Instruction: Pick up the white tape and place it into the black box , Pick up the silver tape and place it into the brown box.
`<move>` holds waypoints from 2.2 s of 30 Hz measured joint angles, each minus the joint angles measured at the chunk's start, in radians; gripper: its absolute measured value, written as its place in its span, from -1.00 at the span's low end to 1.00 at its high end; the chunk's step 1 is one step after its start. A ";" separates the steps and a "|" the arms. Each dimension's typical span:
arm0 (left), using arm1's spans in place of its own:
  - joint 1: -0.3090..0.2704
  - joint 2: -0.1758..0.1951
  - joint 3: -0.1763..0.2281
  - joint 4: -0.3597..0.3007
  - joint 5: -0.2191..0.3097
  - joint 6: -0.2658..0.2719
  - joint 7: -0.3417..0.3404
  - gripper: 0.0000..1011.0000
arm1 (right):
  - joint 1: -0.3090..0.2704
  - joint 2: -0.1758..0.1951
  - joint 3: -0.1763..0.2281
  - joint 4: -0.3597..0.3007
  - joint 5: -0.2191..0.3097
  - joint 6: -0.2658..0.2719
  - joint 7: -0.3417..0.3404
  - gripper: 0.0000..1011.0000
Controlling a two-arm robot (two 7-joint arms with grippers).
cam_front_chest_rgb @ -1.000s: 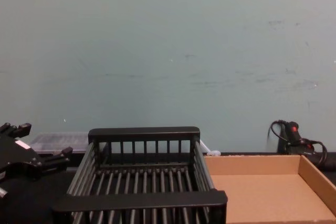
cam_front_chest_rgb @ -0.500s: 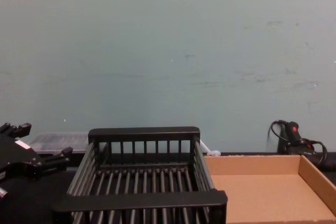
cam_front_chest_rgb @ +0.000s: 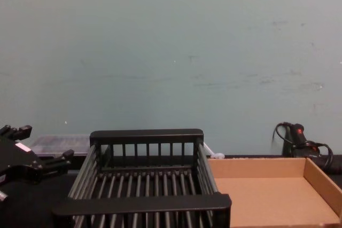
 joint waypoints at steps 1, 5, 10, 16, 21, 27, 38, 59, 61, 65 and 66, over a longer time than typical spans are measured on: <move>0.000 0.000 0.000 0.000 0.000 0.000 0.000 0.98 | 0.007 -0.003 -0.002 0.005 -0.002 -0.001 -0.001 -0.69; 0.000 0.000 0.000 0.000 0.000 0.000 0.000 0.98 | 0.041 -0.019 -0.011 0.031 -0.011 -0.005 -0.007 -0.69; 0.000 0.000 0.000 0.000 0.000 0.000 0.000 0.98 | 0.089 -0.041 -0.025 0.071 -0.025 -0.012 -0.007 -0.69; 0.000 0.000 0.000 0.000 0.000 0.000 0.000 0.98 | 0.147 -0.067 -0.044 0.125 -0.037 -0.015 -0.001 -0.69; 0.000 0.000 0.000 0.000 0.000 0.000 0.000 0.98 | 0.193 -0.087 -0.065 0.171 -0.051 -0.017 0.003 -0.69; 0.000 0.000 0.000 0.000 0.000 0.000 0.000 0.98 | 0.253 -0.118 -0.089 0.239 -0.074 -0.024 0.008 -0.69; 0.000 0.000 0.000 0.000 0.000 0.000 0.000 0.98 | 0.322 -0.166 -0.114 0.332 -0.104 -0.037 0.012 -0.69; 0.000 0.000 0.000 0.000 0.000 0.000 0.000 0.98 | 0.336 -0.182 -0.116 0.353 -0.114 -0.050 0.016 -0.65; 0.000 0.000 0.000 0.000 0.000 0.000 0.000 0.98 | 0.336 -0.182 -0.116 0.353 -0.113 -0.050 0.016 -0.56; 0.000 0.000 0.000 0.000 0.000 0.000 0.000 0.98 | 0.336 -0.182 -0.116 0.353 -0.113 -0.049 0.016 -0.29; 0.000 0.000 0.000 0.000 0.000 0.000 0.000 0.98 | 0.336 -0.182 -0.116 0.352 -0.113 -0.049 0.015 -0.20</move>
